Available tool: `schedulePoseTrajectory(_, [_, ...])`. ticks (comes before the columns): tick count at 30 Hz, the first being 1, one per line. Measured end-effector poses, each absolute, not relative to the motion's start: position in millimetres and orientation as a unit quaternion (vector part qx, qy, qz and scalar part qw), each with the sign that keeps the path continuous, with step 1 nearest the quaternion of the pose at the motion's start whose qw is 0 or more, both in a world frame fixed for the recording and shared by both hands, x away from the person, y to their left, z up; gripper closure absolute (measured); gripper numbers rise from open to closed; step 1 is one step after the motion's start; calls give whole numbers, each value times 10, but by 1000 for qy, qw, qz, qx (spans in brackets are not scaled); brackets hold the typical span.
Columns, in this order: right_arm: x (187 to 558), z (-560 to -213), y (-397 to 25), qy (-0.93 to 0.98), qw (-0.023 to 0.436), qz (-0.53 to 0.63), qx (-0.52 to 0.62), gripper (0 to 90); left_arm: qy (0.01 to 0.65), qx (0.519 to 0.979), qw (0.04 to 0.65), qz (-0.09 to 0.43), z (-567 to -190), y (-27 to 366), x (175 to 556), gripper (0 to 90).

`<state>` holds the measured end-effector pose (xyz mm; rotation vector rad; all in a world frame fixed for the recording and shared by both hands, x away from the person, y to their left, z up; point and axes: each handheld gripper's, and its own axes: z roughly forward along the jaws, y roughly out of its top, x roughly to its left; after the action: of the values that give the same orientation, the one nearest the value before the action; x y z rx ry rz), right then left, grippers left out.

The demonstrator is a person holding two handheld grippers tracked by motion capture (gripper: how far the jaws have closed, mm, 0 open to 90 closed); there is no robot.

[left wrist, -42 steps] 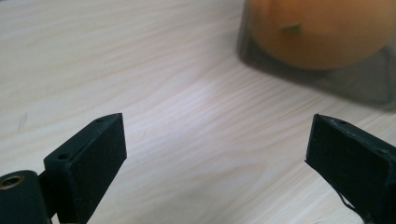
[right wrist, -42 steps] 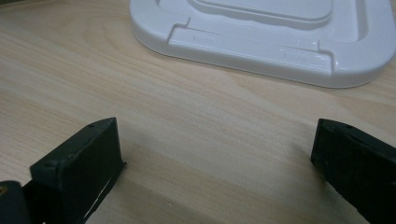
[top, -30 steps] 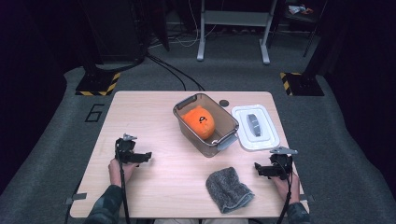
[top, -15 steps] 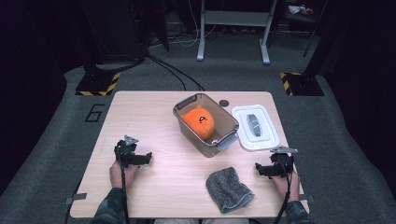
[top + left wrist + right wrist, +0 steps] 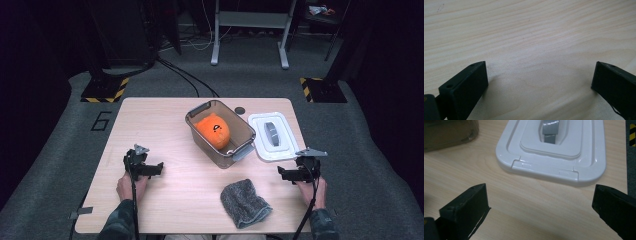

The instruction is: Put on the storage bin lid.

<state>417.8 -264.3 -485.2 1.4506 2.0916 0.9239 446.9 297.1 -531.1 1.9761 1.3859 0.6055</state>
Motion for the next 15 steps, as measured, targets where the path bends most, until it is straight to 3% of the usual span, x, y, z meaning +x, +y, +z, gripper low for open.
schedulePoseTrajectory(15, [4674,-4517,-2477,776,209,314,506,1,524,756,321,227,-5308,2941,4511,0])
